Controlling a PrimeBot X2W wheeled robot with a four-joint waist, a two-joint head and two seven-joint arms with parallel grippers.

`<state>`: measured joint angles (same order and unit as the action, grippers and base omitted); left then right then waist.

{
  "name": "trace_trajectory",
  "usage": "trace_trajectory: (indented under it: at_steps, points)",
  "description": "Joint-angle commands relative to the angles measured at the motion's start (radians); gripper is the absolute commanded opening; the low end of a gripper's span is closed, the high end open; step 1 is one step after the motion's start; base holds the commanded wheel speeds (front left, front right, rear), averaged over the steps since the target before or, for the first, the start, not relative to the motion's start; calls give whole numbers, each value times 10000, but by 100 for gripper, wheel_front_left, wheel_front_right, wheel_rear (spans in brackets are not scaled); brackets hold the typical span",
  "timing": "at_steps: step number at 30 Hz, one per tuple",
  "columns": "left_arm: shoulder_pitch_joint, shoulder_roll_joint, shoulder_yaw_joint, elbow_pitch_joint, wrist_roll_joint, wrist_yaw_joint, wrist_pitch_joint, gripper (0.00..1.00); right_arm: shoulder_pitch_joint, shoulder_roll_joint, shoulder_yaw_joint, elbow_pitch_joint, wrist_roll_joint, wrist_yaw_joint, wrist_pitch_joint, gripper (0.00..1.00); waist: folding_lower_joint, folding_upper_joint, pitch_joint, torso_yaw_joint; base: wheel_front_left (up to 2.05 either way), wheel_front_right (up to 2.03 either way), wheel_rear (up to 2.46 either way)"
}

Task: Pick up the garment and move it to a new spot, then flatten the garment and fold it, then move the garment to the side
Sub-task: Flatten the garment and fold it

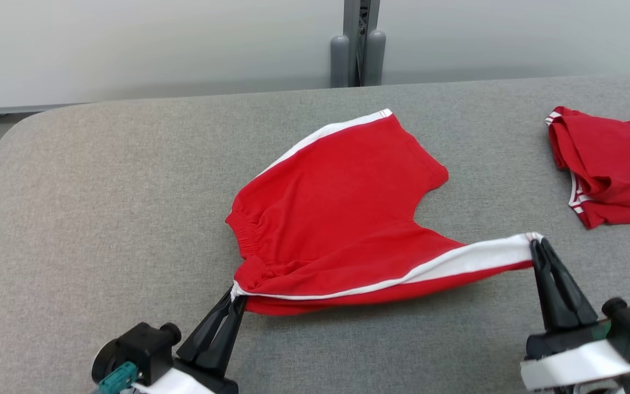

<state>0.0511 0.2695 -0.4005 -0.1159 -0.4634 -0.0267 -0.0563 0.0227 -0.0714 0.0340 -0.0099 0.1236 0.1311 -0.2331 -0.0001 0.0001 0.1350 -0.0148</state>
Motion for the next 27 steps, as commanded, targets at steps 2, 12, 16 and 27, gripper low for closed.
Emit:
trace_trajectory:
  at_steps: [2,12,16,27]
  points:
    - [-473,-111,-52,0,-104,-95,174,0,-575,-184,-31,193,124,-6,301,0,1,-1,193,123,0,0,0]
    - [-2171,-1463,31,1332,-2312,-536,1323,0,-3343,-987,114,2326,323,-6,1309,0,1,-1,951,705,0,0,0]
    - [-3041,-1798,191,1796,-3138,-558,1694,0,-4825,-1466,472,3534,371,-6,1417,0,1,-1,1413,925,0,0,0]
    - [-4805,-2062,365,3128,-3432,-51,1292,0,-8612,-1977,1923,7192,335,-6,806,0,1,-1,2558,1559,0,0,0]
